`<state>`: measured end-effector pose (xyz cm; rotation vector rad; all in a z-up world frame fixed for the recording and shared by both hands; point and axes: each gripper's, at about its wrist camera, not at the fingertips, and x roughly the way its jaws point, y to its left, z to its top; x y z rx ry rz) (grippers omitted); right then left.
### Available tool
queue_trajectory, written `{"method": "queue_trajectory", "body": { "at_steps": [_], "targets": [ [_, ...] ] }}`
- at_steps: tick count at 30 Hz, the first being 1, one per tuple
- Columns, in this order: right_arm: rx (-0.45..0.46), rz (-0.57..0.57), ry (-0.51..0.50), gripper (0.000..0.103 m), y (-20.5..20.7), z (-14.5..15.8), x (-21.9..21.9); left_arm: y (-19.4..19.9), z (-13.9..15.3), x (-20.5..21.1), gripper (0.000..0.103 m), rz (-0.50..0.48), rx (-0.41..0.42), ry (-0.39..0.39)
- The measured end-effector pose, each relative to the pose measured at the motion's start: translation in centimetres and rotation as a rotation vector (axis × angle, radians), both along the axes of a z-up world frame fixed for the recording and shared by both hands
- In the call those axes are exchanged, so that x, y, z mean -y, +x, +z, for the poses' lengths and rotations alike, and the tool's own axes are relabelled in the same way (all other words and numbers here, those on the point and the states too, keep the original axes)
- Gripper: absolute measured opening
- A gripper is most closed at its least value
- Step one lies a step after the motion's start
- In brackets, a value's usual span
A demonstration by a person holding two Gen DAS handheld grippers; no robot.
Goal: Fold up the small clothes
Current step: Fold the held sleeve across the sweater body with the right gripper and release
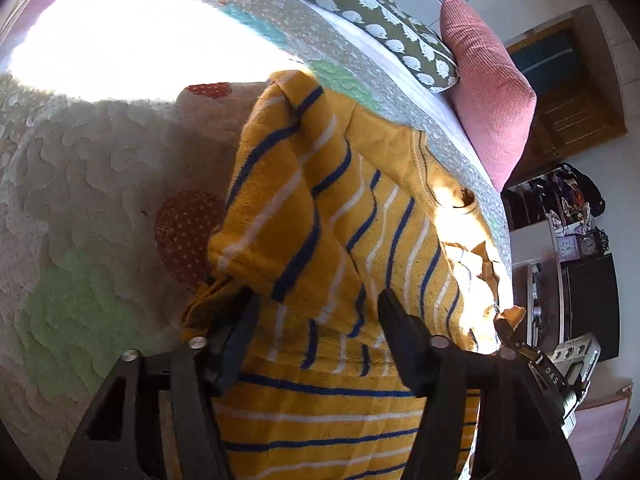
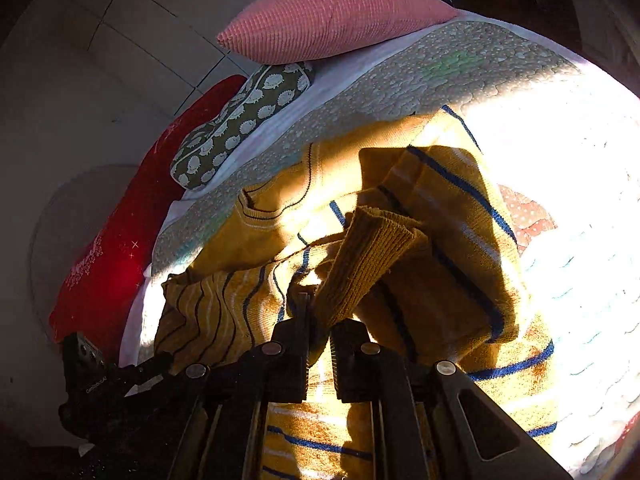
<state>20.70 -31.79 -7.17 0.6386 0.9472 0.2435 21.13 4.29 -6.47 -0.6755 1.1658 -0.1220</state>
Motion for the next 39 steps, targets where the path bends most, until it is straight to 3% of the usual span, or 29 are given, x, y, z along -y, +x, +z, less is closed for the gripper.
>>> {"method": "queue_trajectory", "body": {
  "at_steps": [2,4,10,16,18,19,20,24,27,32,39],
  "targets": [
    [0.007,-0.02,0.025,0.036,-0.3,0.0,1.3,0.4,-0.4,-0.9,0.008,0.011,-0.023,-0.011],
    [0.016,-0.063,0.048,0.042,-0.6,-0.1,3.1,-0.2,-0.3,-2.0,0.008,0.045,-0.011,0.002],
    [0.002,-0.144,0.102,0.042,-1.0,-0.8,6.7,-0.8,-0.8,-2.8,0.01,0.027,0.01,0.014],
    [-0.001,-0.01,-0.005,0.042,-0.4,-0.6,3.4,-0.9,-0.3,-2.2,0.015,0.011,0.029,0.029],
    [-0.053,0.054,-0.054,0.041,0.3,-1.4,1.8,-1.0,-0.2,-2.3,0.015,0.015,0.024,0.018],
    [-0.089,0.085,-0.093,0.02,0.6,-1.8,1.0,-1.1,-0.1,-2.3,0.016,0.017,0.023,0.018],
    [-0.098,0.107,-0.138,0.01,0.8,-1.8,0.5,-1.1,0.1,-2.1,0.017,0.016,0.025,0.02],
    [-0.03,0.094,-0.18,0.009,1.1,0.3,1.3,-1.1,1.2,-1.2,0.019,-0.021,0.054,0.061],
    [0.006,0.016,-0.197,0.009,1.7,1.5,3.2,-0.7,1.7,-0.2,0.034,-0.042,0.072,0.094],
    [-0.06,-0.006,-0.317,0.01,3.1,-1.3,3.6,-0.5,0.5,0.4,0.037,-0.075,0.036,0.123],
    [-0.041,-0.041,-0.291,0.018,2.7,-1.7,4.9,-5.5,2.4,-1.2,0.045,-0.169,0.064,0.112]
  ]
}}
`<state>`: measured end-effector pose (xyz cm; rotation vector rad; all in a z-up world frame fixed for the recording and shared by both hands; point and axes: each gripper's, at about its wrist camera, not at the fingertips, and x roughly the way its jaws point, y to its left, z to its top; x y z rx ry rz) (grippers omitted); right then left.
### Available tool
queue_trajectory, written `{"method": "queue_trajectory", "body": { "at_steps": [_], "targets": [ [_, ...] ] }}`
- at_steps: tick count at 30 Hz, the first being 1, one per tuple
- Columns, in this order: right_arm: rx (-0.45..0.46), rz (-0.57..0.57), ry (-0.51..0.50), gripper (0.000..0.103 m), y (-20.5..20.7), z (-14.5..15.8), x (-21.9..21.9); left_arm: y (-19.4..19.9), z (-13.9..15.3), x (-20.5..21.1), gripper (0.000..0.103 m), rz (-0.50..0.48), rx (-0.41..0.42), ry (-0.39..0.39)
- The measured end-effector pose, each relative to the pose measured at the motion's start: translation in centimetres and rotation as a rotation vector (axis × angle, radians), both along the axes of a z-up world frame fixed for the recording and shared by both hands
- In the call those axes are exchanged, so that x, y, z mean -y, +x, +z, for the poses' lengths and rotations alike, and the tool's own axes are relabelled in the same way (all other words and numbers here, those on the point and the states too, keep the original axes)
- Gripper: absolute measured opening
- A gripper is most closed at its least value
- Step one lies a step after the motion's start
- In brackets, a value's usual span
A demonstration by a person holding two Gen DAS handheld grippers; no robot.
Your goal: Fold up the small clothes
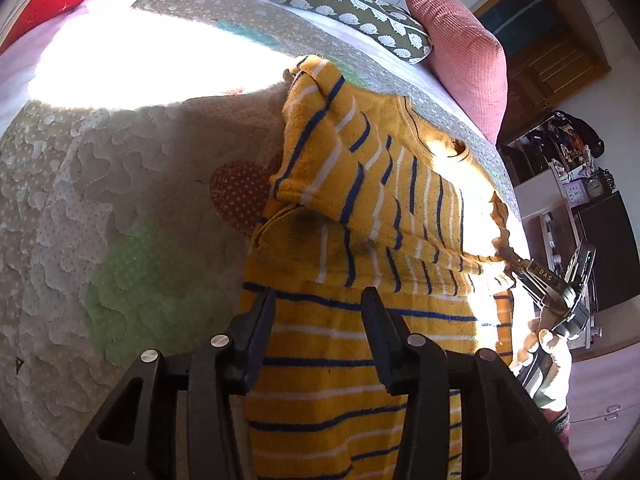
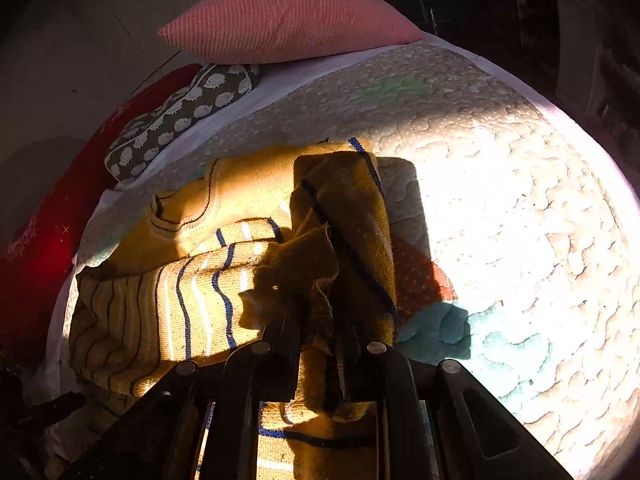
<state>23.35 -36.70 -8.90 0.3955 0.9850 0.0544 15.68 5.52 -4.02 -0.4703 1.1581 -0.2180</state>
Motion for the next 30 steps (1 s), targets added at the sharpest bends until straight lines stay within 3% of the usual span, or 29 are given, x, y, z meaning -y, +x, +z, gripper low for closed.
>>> {"method": "queue_trajectory", "body": {
  "at_steps": [4,7,12,20,27,30],
  "targets": [
    [0.04,-0.071,0.002,0.037,-1.9,1.9,1.6,-4.1,0.4,-2.0,0.054,0.035,0.021,0.035],
    [0.055,-0.11,0.075,0.038,-4.6,3.0,2.8,-6.0,-0.7,-2.5,0.056,0.019,-0.005,0.035],
    [0.085,-0.068,0.159,0.04,-11.6,3.7,1.8,-9.0,-2.2,-1.9,0.056,-0.013,-0.041,0.001],
    [0.065,-0.055,0.206,0.042,-23.6,0.7,0.1,-13.1,-1.4,0.1,0.064,-0.057,-0.004,-0.039],
    [0.065,-0.071,0.3,0.045,-30.6,-0.5,0.7,-16.6,-2.7,2.5,0.067,-0.114,-0.054,-0.103],
    [0.057,-0.061,0.352,0.05,-32.4,-1.2,0.6,-18.0,-2.8,3.8,0.068,-0.119,-0.034,-0.056]
  ]
}}
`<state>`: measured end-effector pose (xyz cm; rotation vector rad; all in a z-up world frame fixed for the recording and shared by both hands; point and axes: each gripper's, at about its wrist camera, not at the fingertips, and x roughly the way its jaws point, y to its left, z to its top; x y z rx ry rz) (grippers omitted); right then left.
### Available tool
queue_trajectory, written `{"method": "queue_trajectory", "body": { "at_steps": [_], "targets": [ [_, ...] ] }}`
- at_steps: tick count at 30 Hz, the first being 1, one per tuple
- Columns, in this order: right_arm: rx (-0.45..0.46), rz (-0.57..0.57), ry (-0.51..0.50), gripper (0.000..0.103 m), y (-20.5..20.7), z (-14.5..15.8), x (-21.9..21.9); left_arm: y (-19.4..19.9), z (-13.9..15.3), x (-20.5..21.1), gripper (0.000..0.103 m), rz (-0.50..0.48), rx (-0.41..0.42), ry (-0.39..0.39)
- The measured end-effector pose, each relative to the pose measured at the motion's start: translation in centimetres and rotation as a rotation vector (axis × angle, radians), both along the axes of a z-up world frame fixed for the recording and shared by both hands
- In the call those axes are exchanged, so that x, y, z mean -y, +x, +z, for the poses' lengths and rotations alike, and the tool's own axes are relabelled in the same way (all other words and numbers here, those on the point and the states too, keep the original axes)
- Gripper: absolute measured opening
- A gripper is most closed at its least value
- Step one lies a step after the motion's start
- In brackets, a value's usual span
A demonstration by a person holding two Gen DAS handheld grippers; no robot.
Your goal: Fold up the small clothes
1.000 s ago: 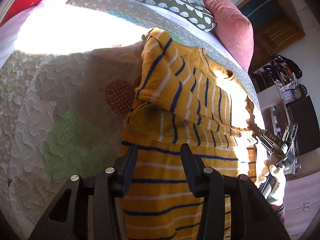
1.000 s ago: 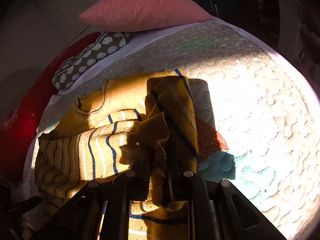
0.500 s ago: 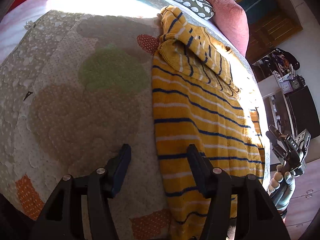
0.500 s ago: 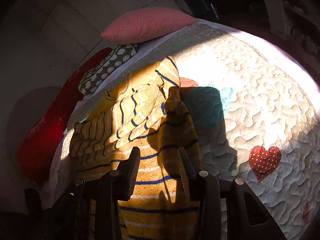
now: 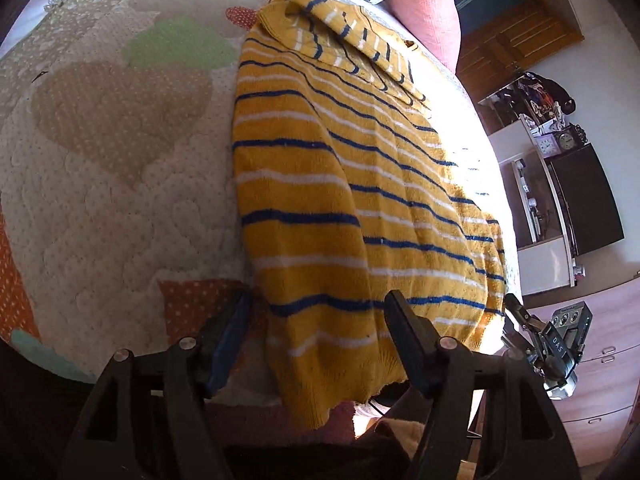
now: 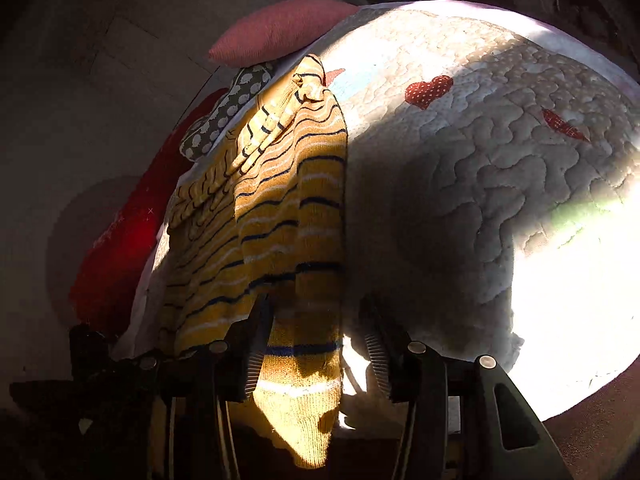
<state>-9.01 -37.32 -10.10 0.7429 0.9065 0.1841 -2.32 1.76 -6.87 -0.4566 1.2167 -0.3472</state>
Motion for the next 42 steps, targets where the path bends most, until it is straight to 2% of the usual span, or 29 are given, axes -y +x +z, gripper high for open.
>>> {"method": "queue_trajectory", "body": {
  "at_steps": [2,6,9,13,14,15,16,17,18,20,23,28,33,36,42],
  "targets": [
    [0.003,0.0,0.029,0.051,-1.0,-0.6,-0.5,-0.8,0.1,0.9,0.073,-0.02,0.015,0.034],
    [0.015,-0.006,0.126,0.054,-2.2,-1.8,-0.8,-1.3,-0.4,1.8,0.09,-0.012,0.005,0.005],
    [0.023,0.001,0.142,0.054,-2.4,-2.0,-1.1,-1.4,-0.5,2.6,0.097,-0.013,0.005,0.003],
    [0.02,0.033,0.148,0.054,-2.2,-2.0,-1.9,-2.0,-0.7,3.8,0.098,-0.031,0.025,0.04],
    [0.016,0.046,0.139,0.053,-2.0,-1.9,-2.2,-2.2,-0.6,3.9,0.087,-0.028,0.027,0.046],
    [0.014,0.055,0.132,0.051,-1.9,-1.9,-2.6,-2.2,-0.6,3.8,0.057,-0.022,0.02,0.075],
    [0.012,0.065,0.125,0.039,-1.7,-1.8,-3.0,-2.2,-0.6,3.7,0.037,-0.023,0.012,0.109],
    [0.0,0.079,0.115,0.019,-1.7,-1.9,-3.4,-2.1,-0.8,3.2,0.014,-0.027,-0.009,0.097],
    [-0.015,0.09,0.109,0.015,-1.6,-2.1,-3.7,-2.0,-1.0,2.4,0.014,-0.012,-0.031,0.042],
    [-0.018,0.095,0.11,0.013,-1.6,-2.2,-3.8,-2.0,-1.0,0.8,0.014,0.025,-0.06,-0.036],
    [0.002,0.098,0.108,0.011,-2.1,-1.5,-3.7,-2.6,-0.3,-0.6,0.014,0.055,-0.052,-0.077],
    [0.022,0.114,0.147,0.01,-3.8,-0.6,-3.2,-4.5,1.5,-1.5,0.014,0.065,-0.001,-0.045],
    [0.013,0.142,0.166,0.01,-4.6,-0.8,-3.7,-5.7,1.9,-1.4,0.014,0.062,0.008,-0.003],
    [0.037,0.165,0.174,0.01,-4.0,0.1,-3.8,-4.6,2.8,-1.3,0.014,0.06,0.031,-0.003],
    [0.145,0.238,0.164,0.01,0.6,5.0,-4.6,0.4,5.2,-1.0,0.014,0.053,0.054,-0.05]
  ]
}}
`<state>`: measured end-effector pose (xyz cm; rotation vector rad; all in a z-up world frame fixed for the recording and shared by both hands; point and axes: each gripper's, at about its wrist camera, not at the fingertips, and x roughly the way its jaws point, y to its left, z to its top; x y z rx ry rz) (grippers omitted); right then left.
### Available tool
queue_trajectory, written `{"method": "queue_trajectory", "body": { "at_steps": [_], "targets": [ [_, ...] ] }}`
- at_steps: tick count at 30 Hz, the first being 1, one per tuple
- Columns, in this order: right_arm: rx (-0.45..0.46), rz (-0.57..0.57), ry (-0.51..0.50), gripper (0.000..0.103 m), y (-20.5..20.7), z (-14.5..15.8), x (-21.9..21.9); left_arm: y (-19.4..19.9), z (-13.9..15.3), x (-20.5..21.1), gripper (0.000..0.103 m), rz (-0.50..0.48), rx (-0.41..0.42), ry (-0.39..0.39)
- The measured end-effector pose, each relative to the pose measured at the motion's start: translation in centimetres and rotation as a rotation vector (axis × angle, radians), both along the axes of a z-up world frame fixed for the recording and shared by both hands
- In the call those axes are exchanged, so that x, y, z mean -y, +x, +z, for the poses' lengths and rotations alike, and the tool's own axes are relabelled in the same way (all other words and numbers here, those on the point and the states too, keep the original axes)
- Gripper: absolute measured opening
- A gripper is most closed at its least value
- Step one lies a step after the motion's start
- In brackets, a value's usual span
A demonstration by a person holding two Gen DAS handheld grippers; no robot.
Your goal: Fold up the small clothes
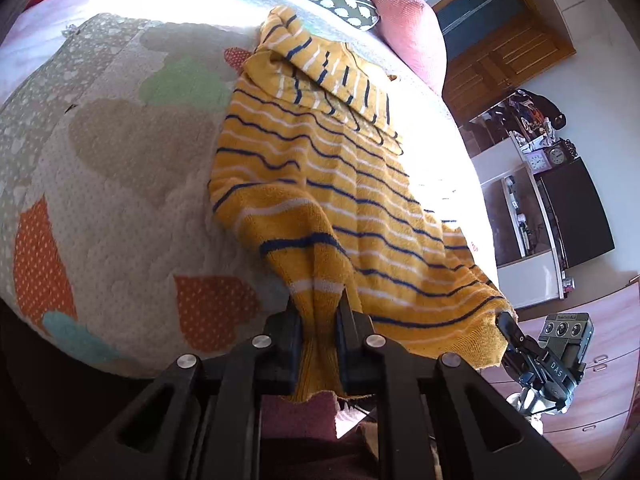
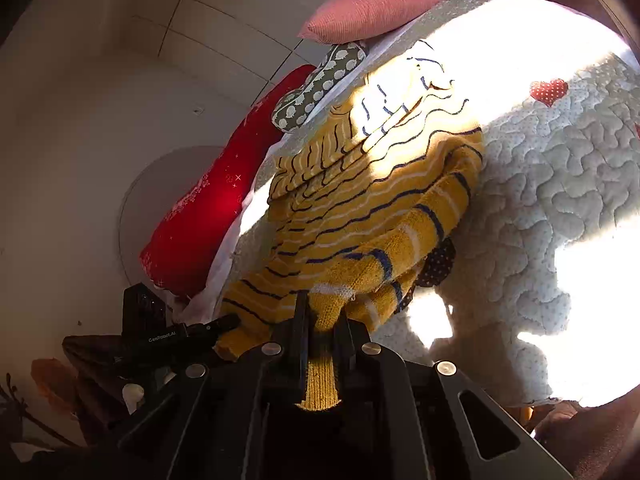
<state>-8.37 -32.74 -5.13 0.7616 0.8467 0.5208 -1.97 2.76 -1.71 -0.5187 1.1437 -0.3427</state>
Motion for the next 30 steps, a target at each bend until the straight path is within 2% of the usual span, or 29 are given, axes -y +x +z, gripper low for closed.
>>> {"method": "queue_trajectory", "body": {
  "at_steps": [8,14,17,22,26,30],
  "targets": [
    [0.072,-0.006,-0.017,0.01,9.5,4.0,-0.6,9.5,5.3,1.5,0.014,0.034,0.12,0.05],
    [0.053,-0.047,-0.033,0.01,17.8,5.0,-0.4,17.8,5.2,2.1,0.014,0.054,0.076,0.073],
    [0.009,-0.072,-0.046,0.01,22.3,4.3,-0.1,21.8,4.1,2.8,0.014,0.068,0.043,0.104],
    [-0.097,-0.123,-0.026,0.01,28.5,0.8,0.9,27.7,0.9,3.5,0.014,0.078,-0.017,0.141],
    [-0.162,-0.164,0.031,0.01,32.0,-1.7,1.9,30.6,-0.7,3.7,0.014,0.092,-0.054,0.145],
    [-0.183,-0.176,0.07,0.012,34.8,-3.1,2.3,32.7,-1.2,3.9,0.017,0.081,-0.054,0.154]
  ]
}}
